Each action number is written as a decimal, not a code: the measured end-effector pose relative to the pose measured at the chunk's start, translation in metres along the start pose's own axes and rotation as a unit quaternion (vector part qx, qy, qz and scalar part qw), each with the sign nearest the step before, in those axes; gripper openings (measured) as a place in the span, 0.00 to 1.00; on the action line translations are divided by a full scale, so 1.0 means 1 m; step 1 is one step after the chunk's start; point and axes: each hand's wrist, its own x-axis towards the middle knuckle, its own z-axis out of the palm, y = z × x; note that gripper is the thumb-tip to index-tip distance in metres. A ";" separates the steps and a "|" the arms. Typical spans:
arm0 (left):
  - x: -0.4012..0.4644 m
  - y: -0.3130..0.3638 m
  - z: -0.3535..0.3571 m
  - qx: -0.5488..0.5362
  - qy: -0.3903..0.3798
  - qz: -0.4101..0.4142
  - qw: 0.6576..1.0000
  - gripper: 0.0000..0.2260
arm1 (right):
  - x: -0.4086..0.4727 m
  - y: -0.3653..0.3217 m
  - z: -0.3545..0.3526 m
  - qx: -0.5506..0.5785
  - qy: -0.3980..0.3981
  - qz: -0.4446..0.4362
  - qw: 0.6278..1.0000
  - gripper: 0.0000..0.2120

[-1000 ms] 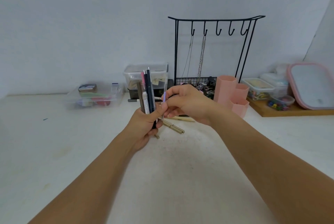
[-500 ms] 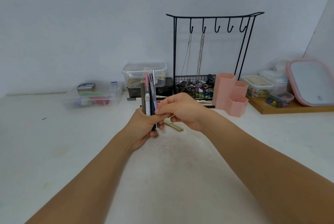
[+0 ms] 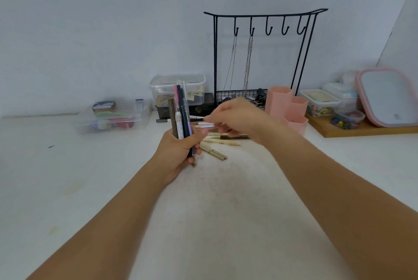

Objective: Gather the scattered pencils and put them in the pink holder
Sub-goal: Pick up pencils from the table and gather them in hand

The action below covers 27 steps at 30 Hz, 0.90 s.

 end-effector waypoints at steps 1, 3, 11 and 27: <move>0.000 0.001 0.000 -0.009 0.001 -0.004 1.000 0.10 | 0.003 0.005 -0.012 -0.053 0.042 -0.020 0.998 0.07; 0.000 0.002 0.001 -0.031 0.010 -0.019 0.999 0.10 | 0.009 0.017 -0.031 -0.177 0.074 -0.049 0.980 0.04; 0.001 0.003 -0.003 -0.029 0.018 -0.004 0.999 0.10 | 0.024 0.056 -0.019 -0.313 0.016 -0.032 0.949 0.03; 0.000 0.007 -0.003 -0.061 0.082 -0.018 0.995 0.12 | 0.014 0.033 -0.028 0.046 -0.069 0.020 0.996 0.05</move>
